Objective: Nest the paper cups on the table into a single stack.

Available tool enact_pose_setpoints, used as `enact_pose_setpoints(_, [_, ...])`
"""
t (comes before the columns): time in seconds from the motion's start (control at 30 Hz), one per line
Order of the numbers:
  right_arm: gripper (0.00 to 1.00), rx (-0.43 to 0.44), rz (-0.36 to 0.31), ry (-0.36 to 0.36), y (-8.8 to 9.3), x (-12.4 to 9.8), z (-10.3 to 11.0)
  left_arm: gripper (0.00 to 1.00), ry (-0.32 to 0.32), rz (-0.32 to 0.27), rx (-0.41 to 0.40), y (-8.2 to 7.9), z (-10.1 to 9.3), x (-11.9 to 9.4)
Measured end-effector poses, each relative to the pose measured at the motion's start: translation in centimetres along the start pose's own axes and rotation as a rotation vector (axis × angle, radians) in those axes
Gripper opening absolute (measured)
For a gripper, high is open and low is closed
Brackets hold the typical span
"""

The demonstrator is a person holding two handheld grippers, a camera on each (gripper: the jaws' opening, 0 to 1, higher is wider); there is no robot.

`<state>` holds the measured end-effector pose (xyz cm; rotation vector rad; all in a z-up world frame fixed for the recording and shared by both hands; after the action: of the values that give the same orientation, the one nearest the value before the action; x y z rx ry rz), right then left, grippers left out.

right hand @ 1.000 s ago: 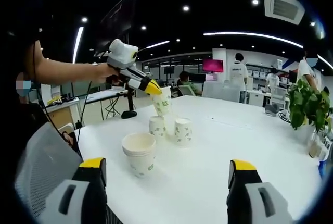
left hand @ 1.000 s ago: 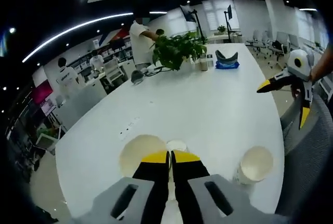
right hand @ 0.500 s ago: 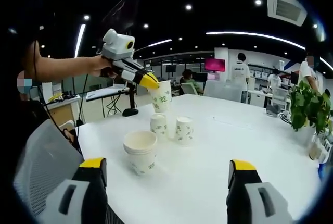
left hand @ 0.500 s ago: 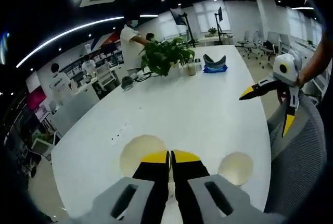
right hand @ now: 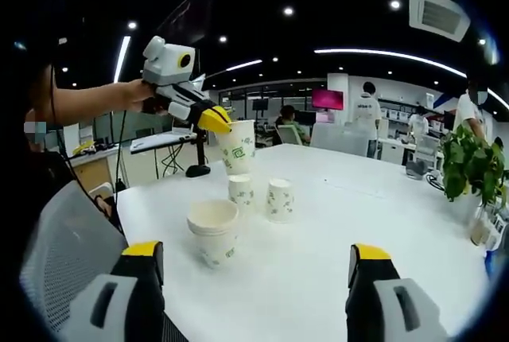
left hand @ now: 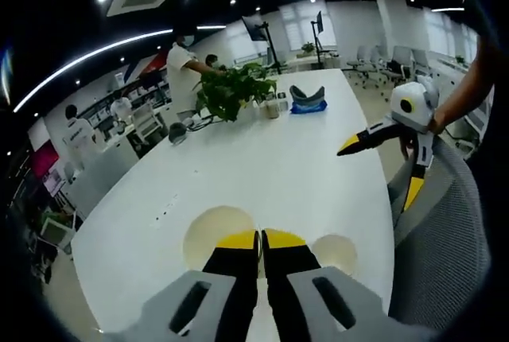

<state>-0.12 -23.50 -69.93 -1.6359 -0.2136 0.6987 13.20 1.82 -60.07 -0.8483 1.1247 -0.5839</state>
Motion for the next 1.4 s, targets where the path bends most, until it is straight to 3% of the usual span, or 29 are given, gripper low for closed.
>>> enact_pose_setpoints(0.57, [0.97,-0.009,0.016,-0.002,0.1,0.1,0.1,0.0,0.122,0.022,0.022,-1.2,-4.5,-0.4])
enact_pose_setpoints(1.0, [0.97,-0.009,0.023,0.004,0.2,0.0,-0.1,0.0,0.197,0.049,0.028,-0.7,-5.8,0.6])
enact_pose_setpoints(1.4, [0.96,-0.007,0.026,0.004,0.3,0.1,-0.1,0.0,0.227,0.06,0.047,-0.9,-6.5,1.1])
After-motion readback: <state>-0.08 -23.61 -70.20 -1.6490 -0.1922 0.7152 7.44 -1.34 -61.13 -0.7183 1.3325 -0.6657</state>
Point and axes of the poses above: the point that each gripper's makers call its tool centre point, and the gripper's own axes: x roughly forward along the fingers, z roughly to its left, y roughly out of its underside, the point moved 10 cm from there along -x, roughly backward along the fingers, and after that the axes turned 5 degrees about y, right-handed, at the moved point
